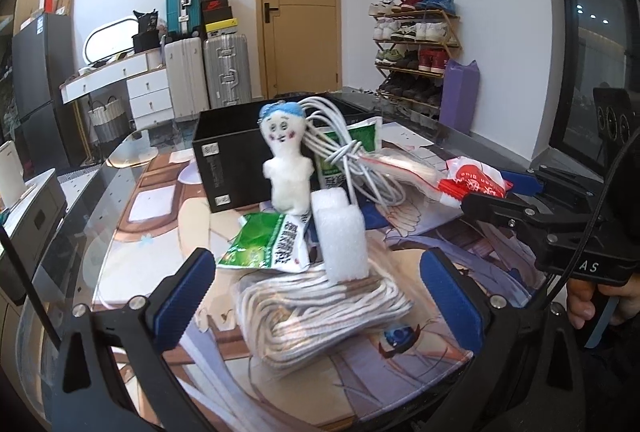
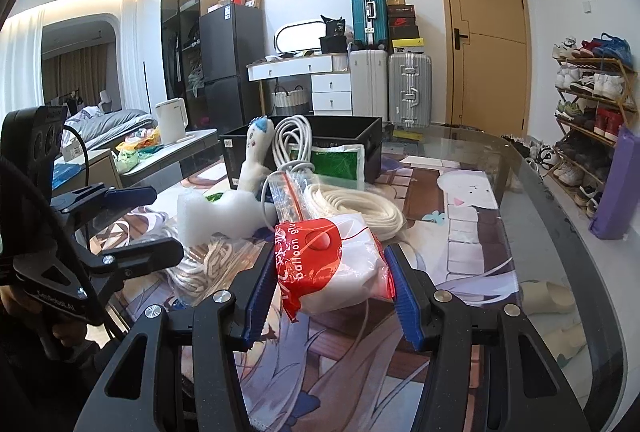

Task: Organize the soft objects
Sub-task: 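Close the left gripper on the white foam block while the right holds the red packet, then carry the foam block and red packet into the black box, open both grippers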

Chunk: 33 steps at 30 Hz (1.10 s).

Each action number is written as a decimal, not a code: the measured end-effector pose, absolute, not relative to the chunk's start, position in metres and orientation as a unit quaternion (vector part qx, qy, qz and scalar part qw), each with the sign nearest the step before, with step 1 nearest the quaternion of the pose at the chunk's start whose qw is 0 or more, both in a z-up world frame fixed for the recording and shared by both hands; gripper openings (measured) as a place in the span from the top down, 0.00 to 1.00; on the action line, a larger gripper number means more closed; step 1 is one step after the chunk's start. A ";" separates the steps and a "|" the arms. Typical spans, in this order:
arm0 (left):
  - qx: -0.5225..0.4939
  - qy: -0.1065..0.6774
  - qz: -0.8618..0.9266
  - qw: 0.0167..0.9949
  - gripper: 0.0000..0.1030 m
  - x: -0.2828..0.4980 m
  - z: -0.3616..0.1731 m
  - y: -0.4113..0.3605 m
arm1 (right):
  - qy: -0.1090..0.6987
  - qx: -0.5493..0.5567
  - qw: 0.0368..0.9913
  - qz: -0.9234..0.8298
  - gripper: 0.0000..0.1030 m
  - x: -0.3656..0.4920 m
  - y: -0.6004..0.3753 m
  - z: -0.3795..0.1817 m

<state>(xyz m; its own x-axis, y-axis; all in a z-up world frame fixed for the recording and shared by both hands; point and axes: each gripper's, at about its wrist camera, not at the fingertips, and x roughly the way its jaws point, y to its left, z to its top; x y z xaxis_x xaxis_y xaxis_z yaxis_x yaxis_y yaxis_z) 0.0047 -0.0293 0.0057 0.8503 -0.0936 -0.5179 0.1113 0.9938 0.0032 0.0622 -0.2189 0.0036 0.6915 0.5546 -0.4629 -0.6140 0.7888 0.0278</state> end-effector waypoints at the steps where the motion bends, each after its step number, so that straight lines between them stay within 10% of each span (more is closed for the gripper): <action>1: 0.016 0.267 -0.056 0.962 0.01 0.005 0.006 -0.029 | 0.229 -0.065 0.918 0.317 0.47 0.061 -0.220 0.004; 13: 0.019 0.282 -0.087 0.955 0.37 0.023 0.011 -0.039 | 0.219 -0.057 0.923 0.310 0.47 0.061 -0.225 0.010; 20: -0.013 0.305 -0.097 0.947 0.76 0.032 0.004 -0.033 | 0.214 -0.057 0.925 0.307 0.47 0.057 -0.229 0.014; 33: -0.029 0.292 -0.110 0.950 0.81 0.022 0.015 -0.031 | 0.194 -0.040 0.930 0.309 0.47 0.052 -0.236 0.021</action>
